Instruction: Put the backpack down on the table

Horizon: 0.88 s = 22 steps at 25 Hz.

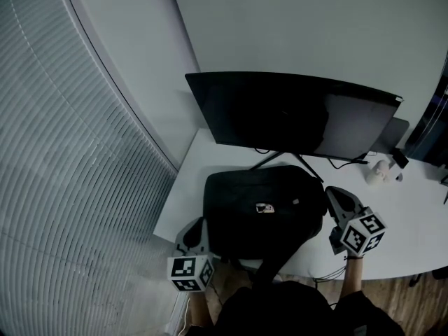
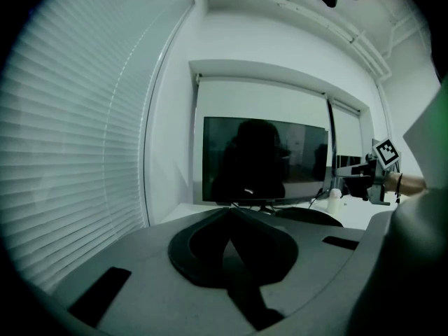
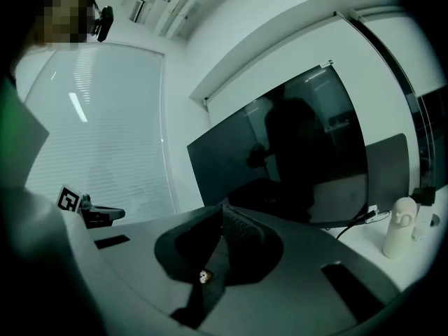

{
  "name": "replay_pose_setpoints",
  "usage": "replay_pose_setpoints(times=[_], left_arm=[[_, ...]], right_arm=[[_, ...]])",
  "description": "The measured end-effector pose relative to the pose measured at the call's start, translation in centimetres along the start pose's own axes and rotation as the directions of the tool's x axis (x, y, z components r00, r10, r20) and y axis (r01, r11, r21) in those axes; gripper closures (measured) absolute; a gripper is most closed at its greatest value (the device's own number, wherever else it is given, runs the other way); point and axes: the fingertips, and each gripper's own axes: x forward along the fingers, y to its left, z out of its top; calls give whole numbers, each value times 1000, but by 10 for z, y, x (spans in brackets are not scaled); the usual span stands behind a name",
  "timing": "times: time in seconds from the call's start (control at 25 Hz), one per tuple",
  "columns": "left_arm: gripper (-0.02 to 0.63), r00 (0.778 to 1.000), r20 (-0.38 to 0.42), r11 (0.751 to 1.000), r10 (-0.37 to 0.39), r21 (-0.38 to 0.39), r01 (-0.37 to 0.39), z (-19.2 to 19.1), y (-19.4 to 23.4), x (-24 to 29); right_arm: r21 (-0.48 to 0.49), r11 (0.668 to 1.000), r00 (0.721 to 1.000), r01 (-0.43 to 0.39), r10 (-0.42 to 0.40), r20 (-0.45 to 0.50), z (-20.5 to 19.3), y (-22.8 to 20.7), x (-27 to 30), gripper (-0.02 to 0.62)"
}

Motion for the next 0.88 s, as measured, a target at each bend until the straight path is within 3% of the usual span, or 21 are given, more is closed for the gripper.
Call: replay_pose_setpoints(times=[0.16, 0.88], left_arm=[[589, 999, 48, 1000, 10, -7, -10, 6, 1, -4], [589, 999, 27, 1000, 17, 6, -18, -8, 1, -4]], right_arm=[[-17, 1000, 1000, -4, 4, 3, 1, 1, 0, 581], [-145, 990, 1000, -2, 6, 26, 5, 9, -6, 581]])
